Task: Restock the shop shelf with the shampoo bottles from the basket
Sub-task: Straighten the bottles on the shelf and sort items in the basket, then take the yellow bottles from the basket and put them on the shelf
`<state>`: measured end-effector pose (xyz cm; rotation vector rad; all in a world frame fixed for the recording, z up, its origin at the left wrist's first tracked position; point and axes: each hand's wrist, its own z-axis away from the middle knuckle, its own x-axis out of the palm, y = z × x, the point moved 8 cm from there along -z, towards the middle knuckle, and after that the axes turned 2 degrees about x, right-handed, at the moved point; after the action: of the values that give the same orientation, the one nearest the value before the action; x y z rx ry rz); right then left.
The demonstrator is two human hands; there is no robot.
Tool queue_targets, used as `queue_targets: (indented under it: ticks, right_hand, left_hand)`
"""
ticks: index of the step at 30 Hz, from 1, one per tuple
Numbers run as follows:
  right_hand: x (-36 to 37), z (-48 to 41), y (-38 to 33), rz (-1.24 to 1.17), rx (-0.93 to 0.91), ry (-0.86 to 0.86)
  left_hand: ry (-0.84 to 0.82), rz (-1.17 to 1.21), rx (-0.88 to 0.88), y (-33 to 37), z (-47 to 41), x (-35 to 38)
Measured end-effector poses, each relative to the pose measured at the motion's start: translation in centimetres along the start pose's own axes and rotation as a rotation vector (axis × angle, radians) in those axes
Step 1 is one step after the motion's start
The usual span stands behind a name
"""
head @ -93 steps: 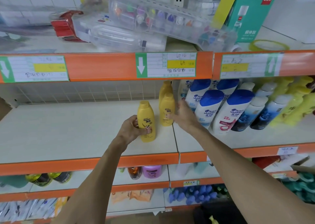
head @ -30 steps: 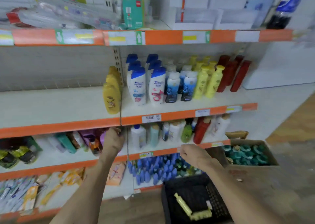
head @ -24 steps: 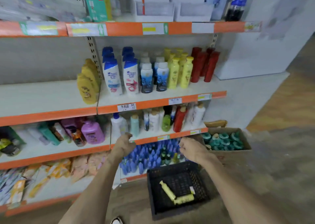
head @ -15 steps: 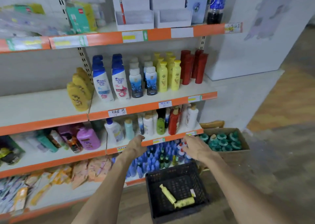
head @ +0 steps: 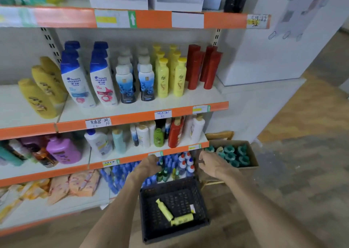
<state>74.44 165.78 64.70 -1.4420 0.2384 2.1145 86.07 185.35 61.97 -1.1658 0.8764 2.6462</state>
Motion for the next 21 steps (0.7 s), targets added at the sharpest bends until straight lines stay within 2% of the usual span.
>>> queue_targets:
  ticks: [6,9,12,15,19,21]
  right_hand:
    - [2.1,-2.8,1.6,0.045,-0.058,-0.088]
    - [3.3,-4.3,3.5,0.034,-0.075,-0.137]
    - [4.9,-6.3,5.2,0.051,-0.098,-0.193]
    - [6.8,-8.1,5.7,0.086,-0.154,-0.227]
    - [10.2,-10.0,6.3,0.102,-0.220,-0.239]
    - [12.5,-11.2,6.4,0.084,-0.244,-0.264]
  left_hand:
    - [-0.026,0.020,-0.072,1.0,-2.5,2.2]
    - [-0.017,0.160,-0.145,2.1,-3.5,4.3]
    - [-0.015,0.151,-0.185,2.8,-4.0,6.8]
    - [-0.026,0.164,-0.223,2.3,-4.7,9.5]
    - [-0.048,0.332,-0.231,1.4,-6.6,13.3]
    - [-0.034,0.312,-0.237,0.1,-8.4,15.1]
